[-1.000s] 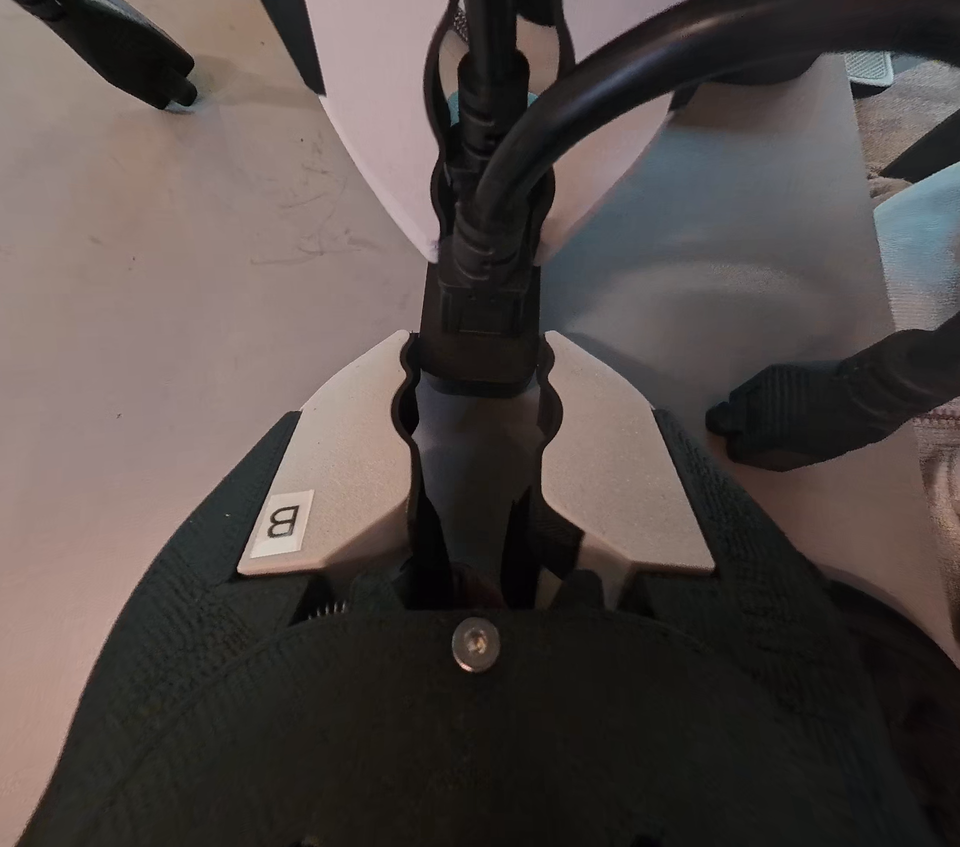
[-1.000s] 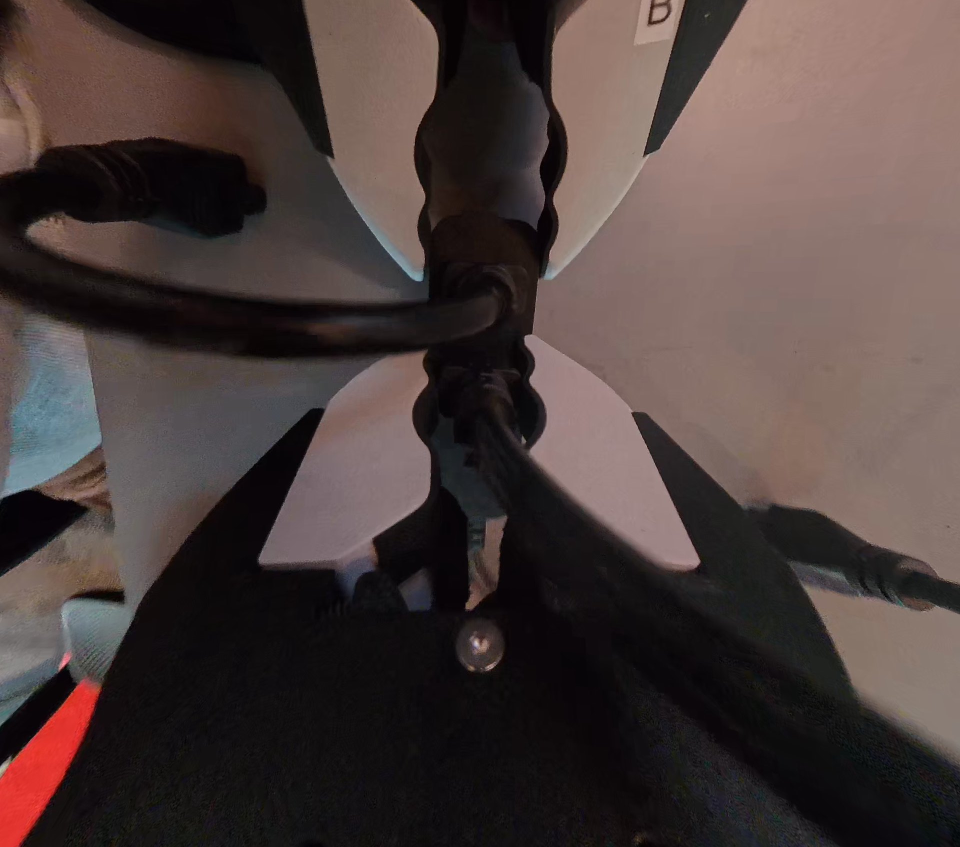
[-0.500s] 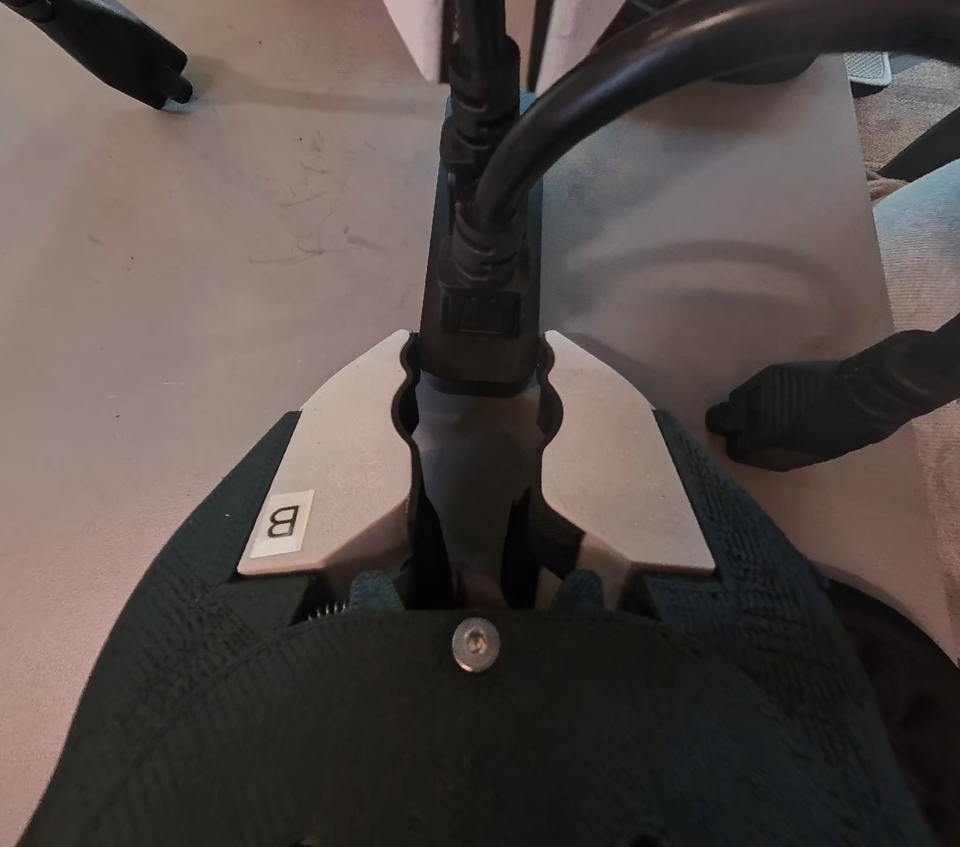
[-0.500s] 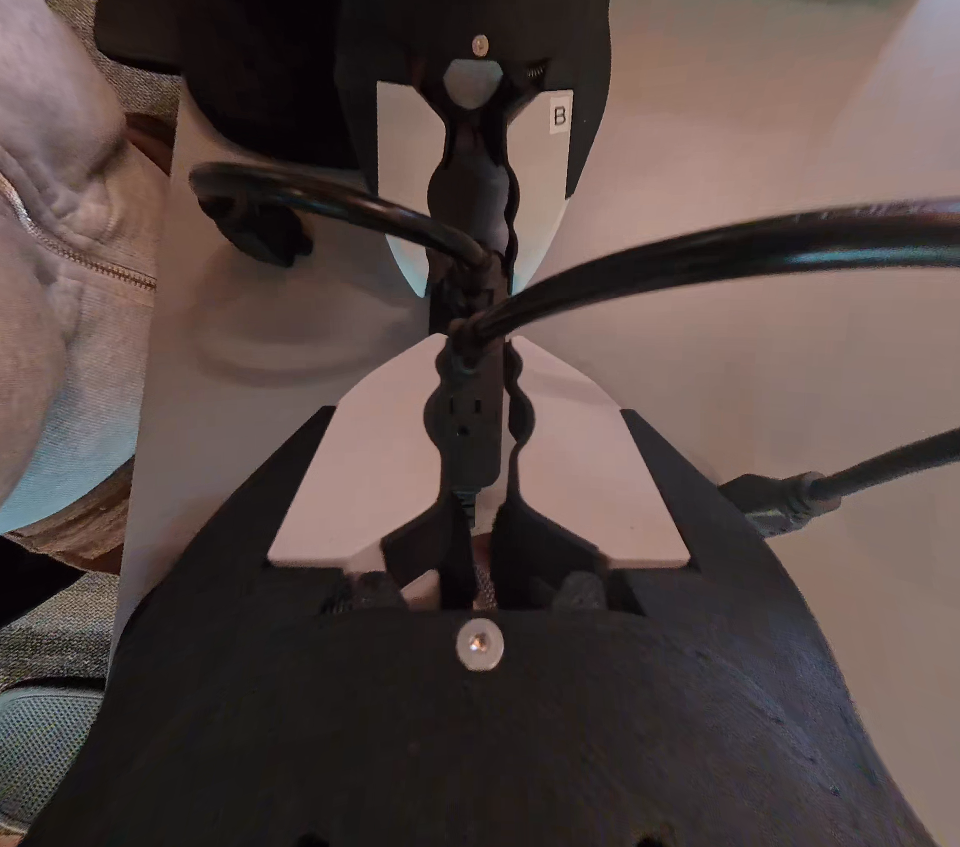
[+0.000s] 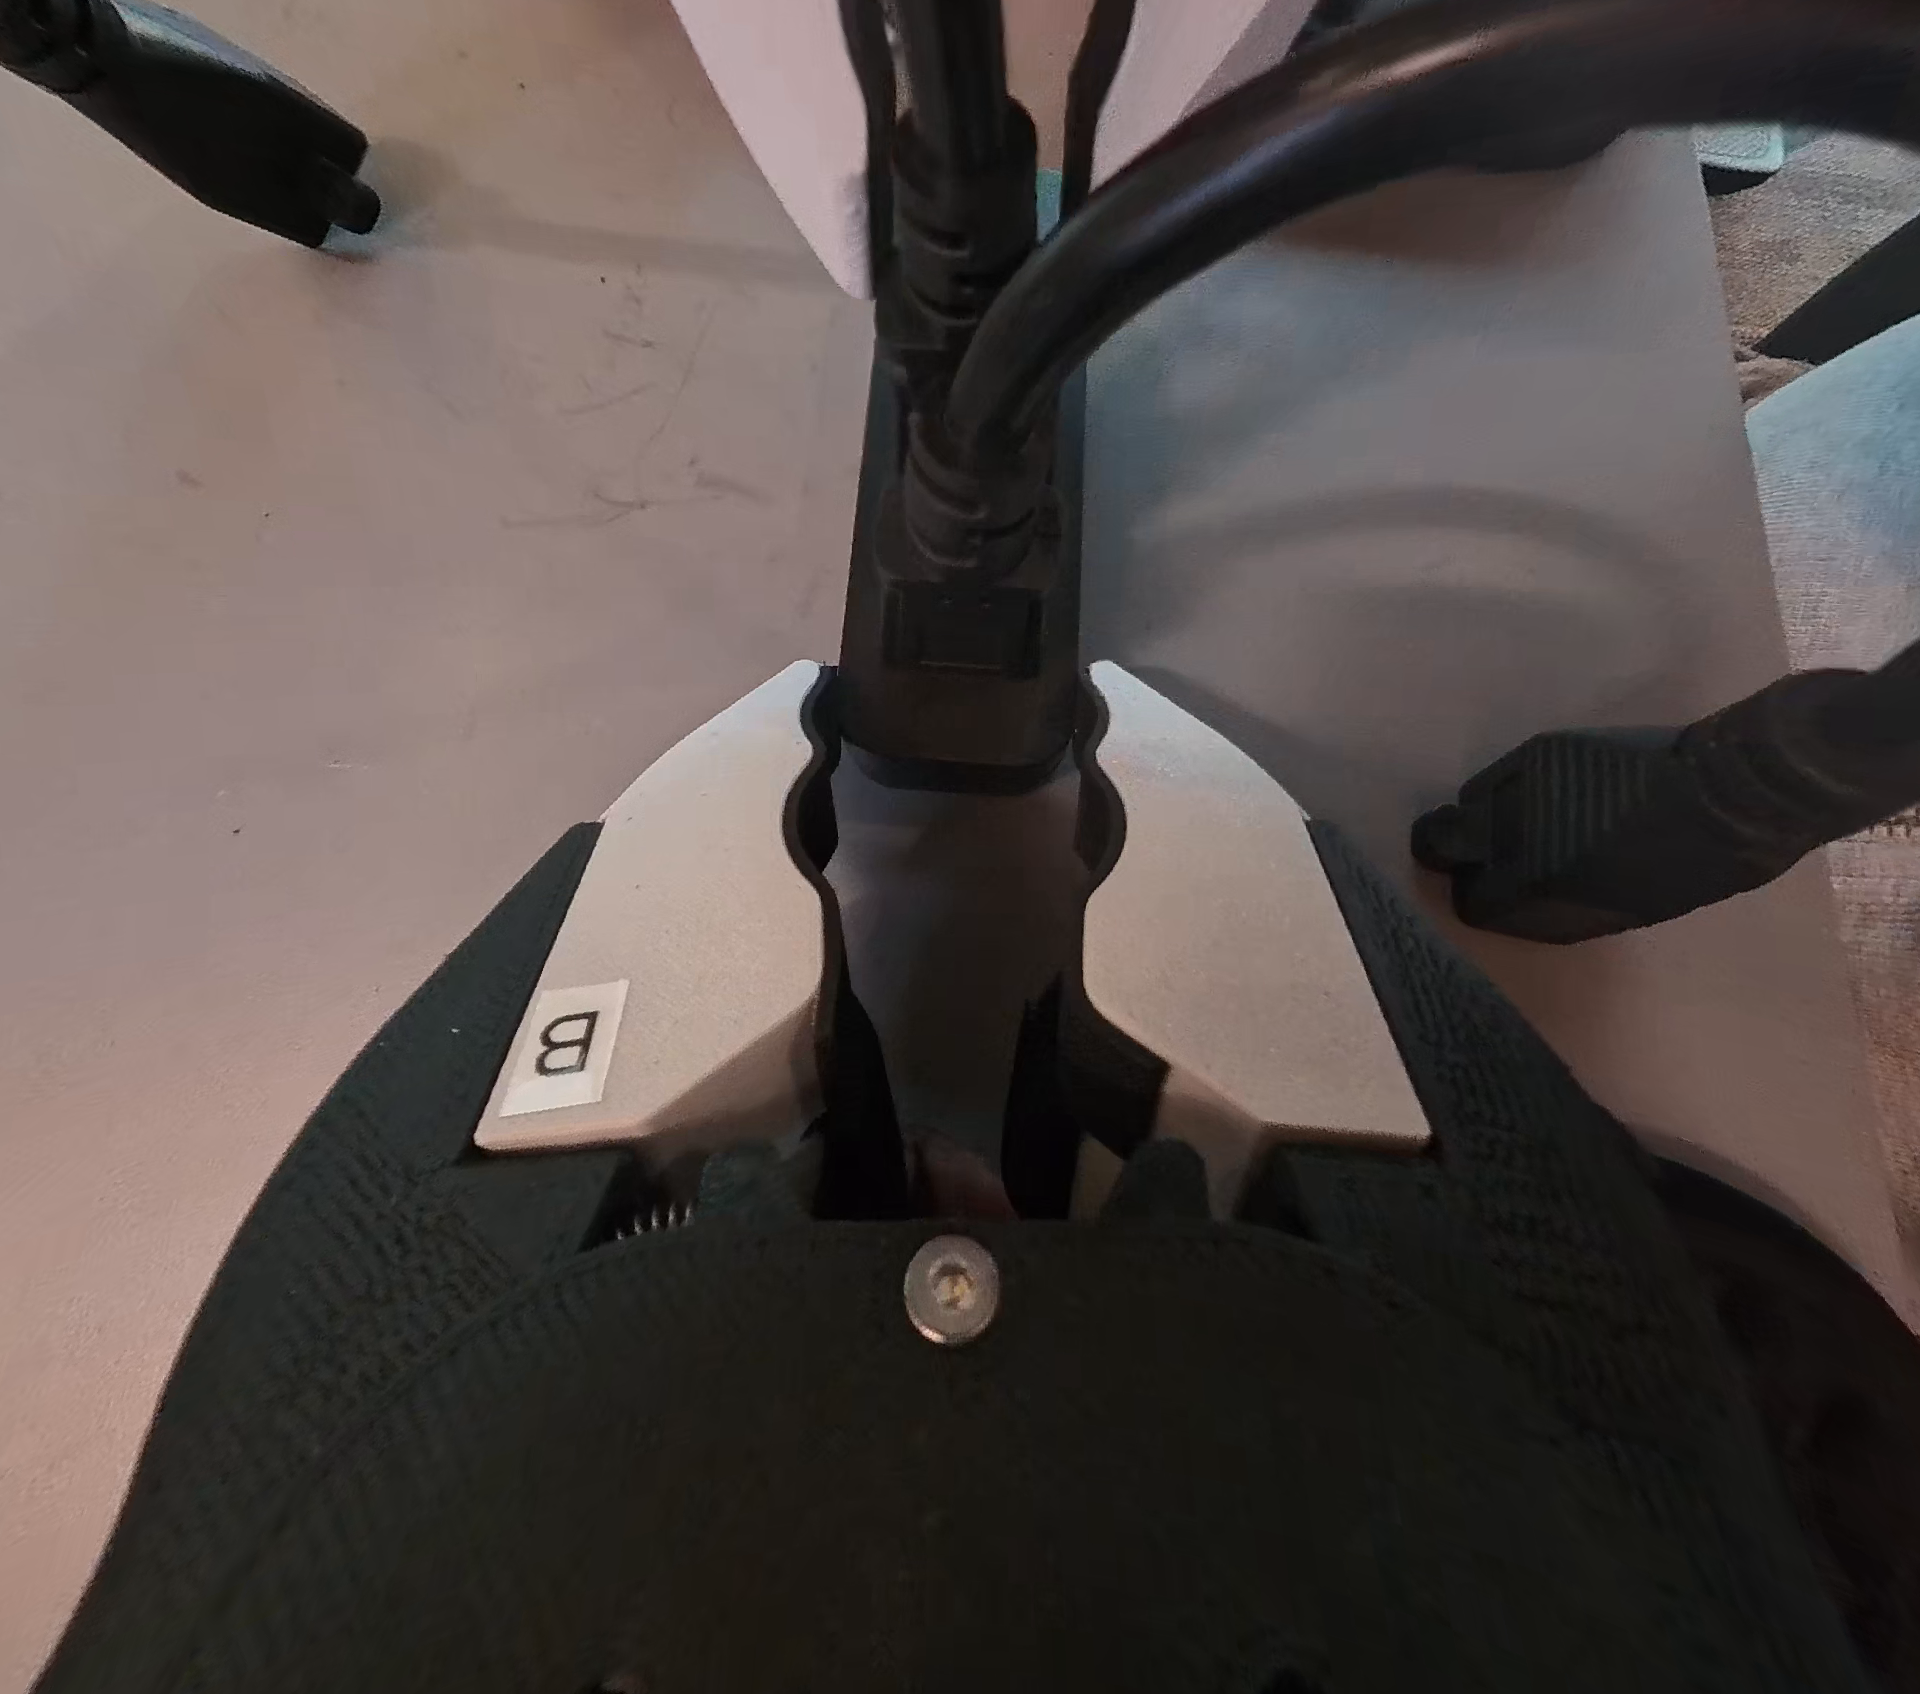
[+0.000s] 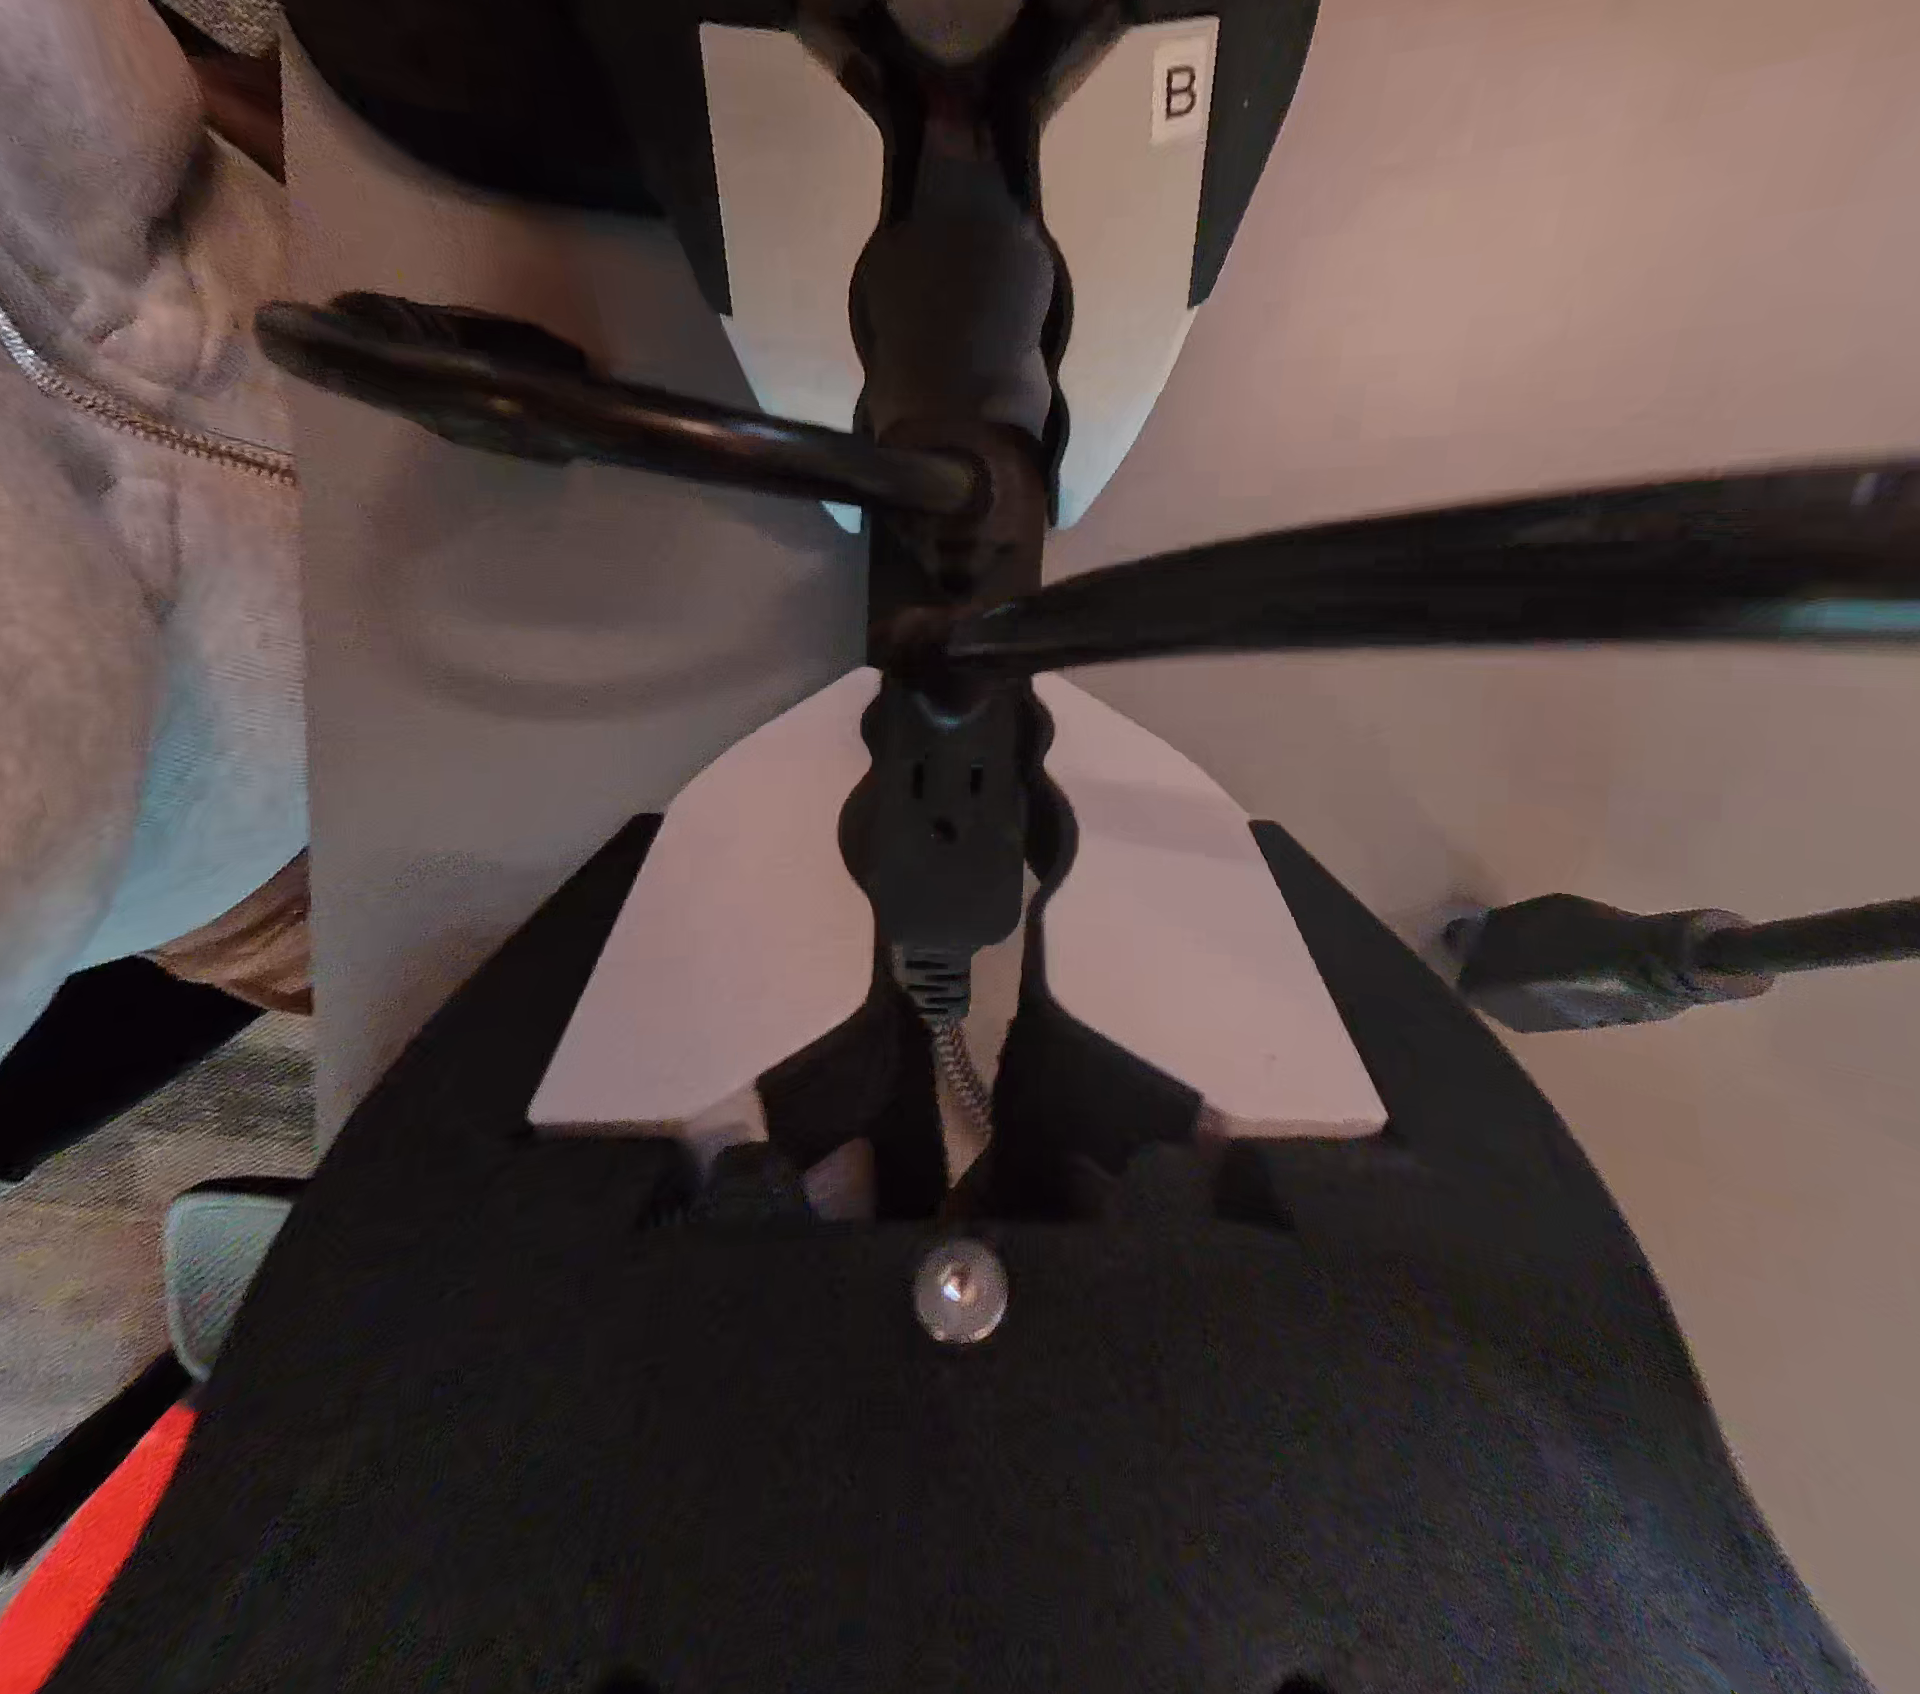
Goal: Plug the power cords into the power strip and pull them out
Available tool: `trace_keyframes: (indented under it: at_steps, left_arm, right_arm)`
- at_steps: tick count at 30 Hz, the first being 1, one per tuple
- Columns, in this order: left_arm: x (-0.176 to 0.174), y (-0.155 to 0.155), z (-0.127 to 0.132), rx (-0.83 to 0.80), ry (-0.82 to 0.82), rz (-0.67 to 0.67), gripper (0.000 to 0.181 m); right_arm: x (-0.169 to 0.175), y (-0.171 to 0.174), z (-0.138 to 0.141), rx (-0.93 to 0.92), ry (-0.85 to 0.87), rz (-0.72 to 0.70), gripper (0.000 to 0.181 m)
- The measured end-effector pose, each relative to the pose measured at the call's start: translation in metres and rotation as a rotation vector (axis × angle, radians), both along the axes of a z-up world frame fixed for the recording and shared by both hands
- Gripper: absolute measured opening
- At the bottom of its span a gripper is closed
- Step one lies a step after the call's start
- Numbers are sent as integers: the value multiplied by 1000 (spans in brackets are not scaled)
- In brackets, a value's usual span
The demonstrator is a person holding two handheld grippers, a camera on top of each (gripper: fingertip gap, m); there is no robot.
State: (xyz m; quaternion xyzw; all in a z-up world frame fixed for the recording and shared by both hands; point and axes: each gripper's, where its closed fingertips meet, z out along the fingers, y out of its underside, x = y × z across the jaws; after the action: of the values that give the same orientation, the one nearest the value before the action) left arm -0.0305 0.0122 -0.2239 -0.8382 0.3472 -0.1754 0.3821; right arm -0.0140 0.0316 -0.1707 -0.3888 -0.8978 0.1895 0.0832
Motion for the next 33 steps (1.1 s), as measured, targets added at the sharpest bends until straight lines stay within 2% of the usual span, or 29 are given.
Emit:
trace_keyframes:
  at_steps: [8,16,29,33]
  left_arm:
    - [1,1,0,7,7,-1,43]
    - [1,0,0,6,6,-3,43]
    - [2,0,0,7,8,-2,43]
    - [2,0,0,12,12,0,43]
  right_arm:
    - [-7,-3,16,-102,48,-71,20]
    - [-3,-6,7,-23,2,-24,16]
    - [-4,-8,4,96,-93,-51,17]
    - [-6,-8,3,37,-100,-104,17]
